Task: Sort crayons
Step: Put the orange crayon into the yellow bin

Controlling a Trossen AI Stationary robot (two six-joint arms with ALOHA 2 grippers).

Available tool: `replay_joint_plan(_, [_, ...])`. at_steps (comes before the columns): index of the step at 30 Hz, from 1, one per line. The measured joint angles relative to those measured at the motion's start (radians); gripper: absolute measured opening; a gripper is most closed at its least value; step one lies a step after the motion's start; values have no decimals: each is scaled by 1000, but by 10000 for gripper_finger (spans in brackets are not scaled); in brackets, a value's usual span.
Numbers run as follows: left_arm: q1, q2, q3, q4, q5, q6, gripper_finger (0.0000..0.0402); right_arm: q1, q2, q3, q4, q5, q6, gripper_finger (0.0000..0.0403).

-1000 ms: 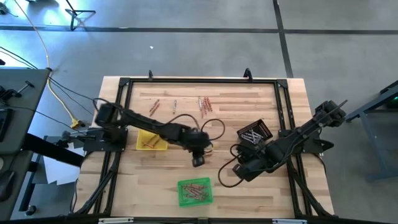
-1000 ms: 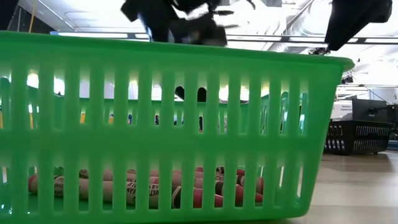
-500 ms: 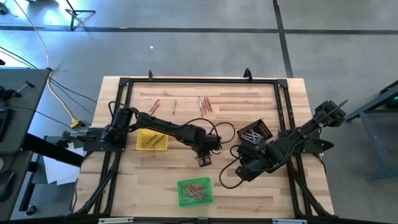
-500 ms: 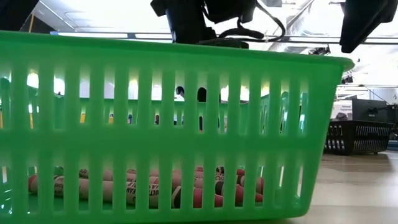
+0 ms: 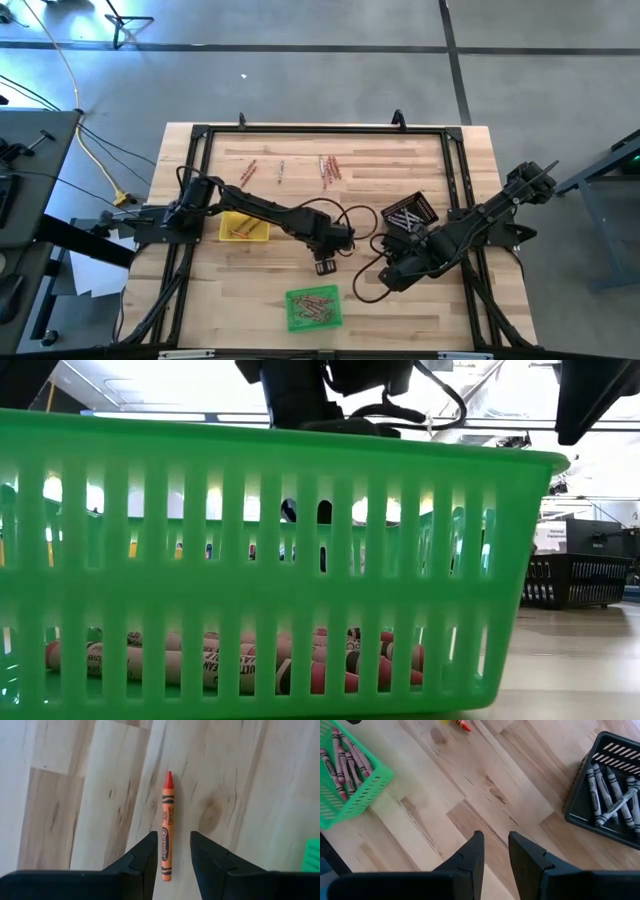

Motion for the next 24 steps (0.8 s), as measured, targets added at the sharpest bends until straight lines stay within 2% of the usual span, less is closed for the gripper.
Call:
replay_joint_plan(7, [-4, 14, -2, -5, -32, 32, 101, 0, 0, 0, 29, 0, 0, 83])
replay_joint_plan(24, [2, 92, 5, 4, 16, 32, 101, 1, 0, 0, 35, 0, 0, 83])
